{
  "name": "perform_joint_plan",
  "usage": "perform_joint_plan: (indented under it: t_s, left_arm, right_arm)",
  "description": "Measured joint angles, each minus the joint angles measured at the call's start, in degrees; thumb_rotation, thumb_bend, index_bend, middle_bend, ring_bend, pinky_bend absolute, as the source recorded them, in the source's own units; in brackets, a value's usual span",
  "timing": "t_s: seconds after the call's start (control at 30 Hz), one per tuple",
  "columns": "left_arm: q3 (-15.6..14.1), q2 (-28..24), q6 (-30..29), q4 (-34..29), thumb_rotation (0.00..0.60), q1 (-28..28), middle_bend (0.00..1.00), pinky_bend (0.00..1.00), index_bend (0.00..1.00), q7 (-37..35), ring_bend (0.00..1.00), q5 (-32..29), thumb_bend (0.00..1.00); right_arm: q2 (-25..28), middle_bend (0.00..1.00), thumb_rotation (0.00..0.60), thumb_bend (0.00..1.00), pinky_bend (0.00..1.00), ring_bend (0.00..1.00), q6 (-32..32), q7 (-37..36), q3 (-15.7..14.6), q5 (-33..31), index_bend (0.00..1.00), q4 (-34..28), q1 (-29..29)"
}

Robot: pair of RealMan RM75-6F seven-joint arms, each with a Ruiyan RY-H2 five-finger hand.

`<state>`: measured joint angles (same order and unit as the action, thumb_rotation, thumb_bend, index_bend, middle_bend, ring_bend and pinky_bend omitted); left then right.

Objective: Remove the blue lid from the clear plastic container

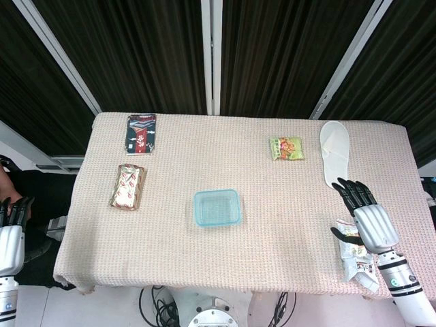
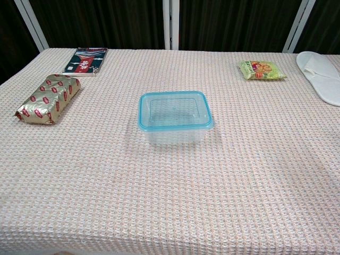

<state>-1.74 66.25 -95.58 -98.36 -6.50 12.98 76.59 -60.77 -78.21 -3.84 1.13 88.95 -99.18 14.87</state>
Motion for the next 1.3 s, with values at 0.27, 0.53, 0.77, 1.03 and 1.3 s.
perform_joint_plan:
  t_s: [0.27,0.53,0.77,1.03,1.3]
  left_arm:
    - [1.6,0.2,2.9,0.3,0.600,-0.2,0.11,0.02,0.12,0.2,0.00,0.0,0.00]
    - [3.4,0.5,7.2,-1.5,0.600,-4.7,0.11,0.03,0.12,2.3,0.00,4.9,0.00]
    - [5.3,1.5,21.0,-6.9,0.600,-14.2,0.11,0.03,0.12,4.3,0.00,8.1,0.00]
    - [9.1,9.3,40.2,-7.2,0.600,-28.9,0.08,0.02,0.08,7.2,0.00,6.1,0.00]
    - [12.7,21.7,49.4,0.2,0.600,-38.9,0.00,0.01,0.01,8.3,0.00,-0.5,0.00]
  right_arm:
    - [-0.4,0.00,0.600,0.12,0.00,0.00,-0.5,0.8,0.2,0.6,0.00,-0.4,-0.4]
    - [-1.0,0.00,0.600,0.12,0.00,0.00,-2.8,0.4,1.1,2.2,0.00,0.1,-0.8]
    - [-1.8,0.00,0.600,0.12,0.00,0.00,-4.2,-0.9,1.9,4.7,0.00,1.3,-0.4]
    - [-1.6,0.00,0.600,0.12,0.00,0.00,-6.0,-2.8,1.9,6.5,0.00,2.3,-0.7]
    - [-1.7,0.00,0.600,0.12,0.00,0.00,-7.2,-4.4,1.7,6.8,0.00,3.5,-1.5]
